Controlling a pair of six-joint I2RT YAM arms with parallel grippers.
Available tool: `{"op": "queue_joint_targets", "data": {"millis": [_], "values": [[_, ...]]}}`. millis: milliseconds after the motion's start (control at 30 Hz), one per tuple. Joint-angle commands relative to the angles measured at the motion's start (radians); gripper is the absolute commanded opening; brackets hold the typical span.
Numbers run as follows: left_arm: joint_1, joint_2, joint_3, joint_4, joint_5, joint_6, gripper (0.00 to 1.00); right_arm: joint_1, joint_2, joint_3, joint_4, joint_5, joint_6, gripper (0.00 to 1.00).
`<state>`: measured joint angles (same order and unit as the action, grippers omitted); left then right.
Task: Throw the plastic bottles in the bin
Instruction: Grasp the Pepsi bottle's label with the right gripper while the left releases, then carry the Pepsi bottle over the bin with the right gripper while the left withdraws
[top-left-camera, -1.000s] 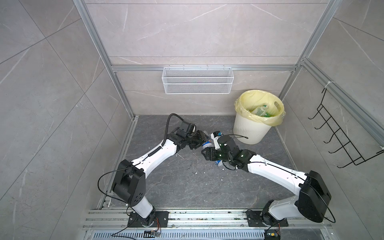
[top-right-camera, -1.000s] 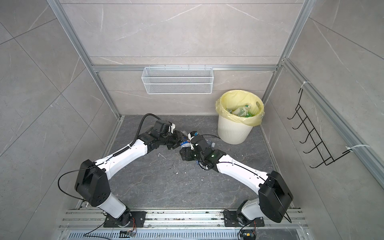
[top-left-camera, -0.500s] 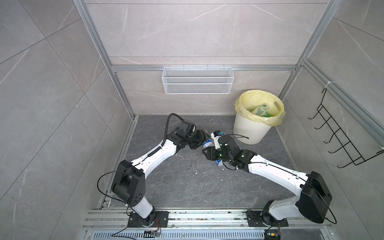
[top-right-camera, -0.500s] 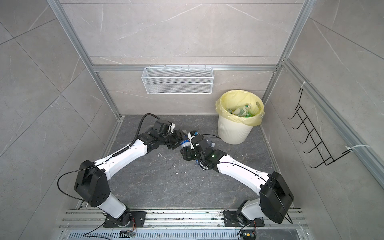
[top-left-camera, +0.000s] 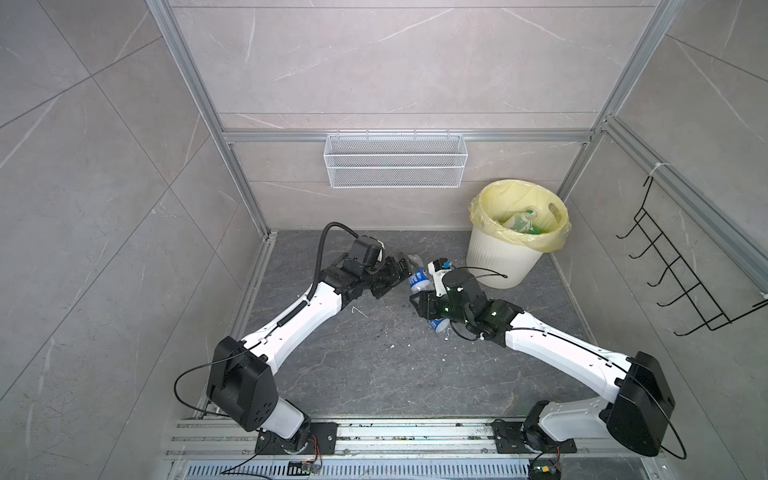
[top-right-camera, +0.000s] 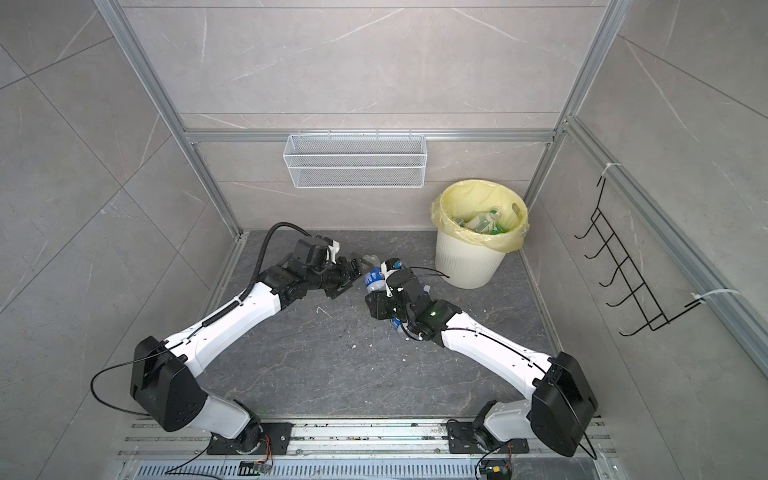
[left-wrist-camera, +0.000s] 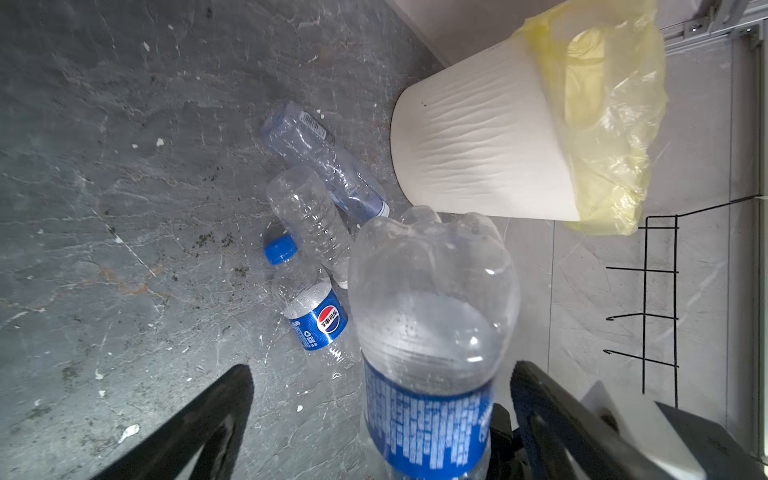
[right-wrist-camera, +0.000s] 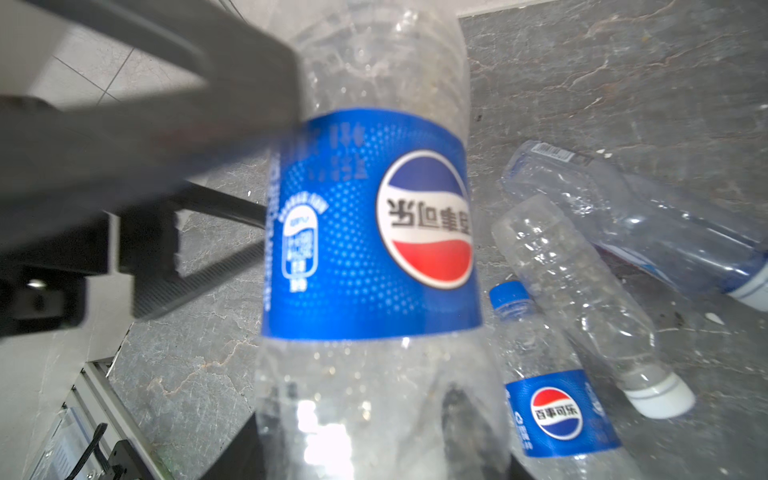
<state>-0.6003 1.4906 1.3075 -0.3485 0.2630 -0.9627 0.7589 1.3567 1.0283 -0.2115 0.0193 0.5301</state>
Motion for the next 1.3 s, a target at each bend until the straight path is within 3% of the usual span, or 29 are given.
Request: {"op": "queue_joint_targets", "data": {"millis": [0, 267, 467, 833, 1267], "values": [[0.004, -0.076, 0.035, -0.015, -0.041, 0.077, 1.0, -0.003, -0.038, 0.009, -0.05, 0.047, -0.026, 0.42], [-0.007, -0.14, 0.033, 0.028, -0.04, 0.16, 1.0, -0.061, -0.072, 0.088, -0.155, 0.09, -0.076, 0.42], [-0.103, -0.134, 0.074, 0.062, -0.083, 0.28, 1.0, -0.159, -0.095, 0.175, -0.242, 0.097, -0.118, 0.41], [-0.337, 0.029, 0.347, -0.015, -0.213, 0.585, 1.0, -0.367, -0.122, 0.396, -0.368, 0.115, -0.187, 0.41], [-0.444, 0.23, 0.683, -0.102, -0.263, 0.828, 1.0, -0.454, -0.136, 0.688, -0.395, 0.292, -0.288, 0.4]]}}
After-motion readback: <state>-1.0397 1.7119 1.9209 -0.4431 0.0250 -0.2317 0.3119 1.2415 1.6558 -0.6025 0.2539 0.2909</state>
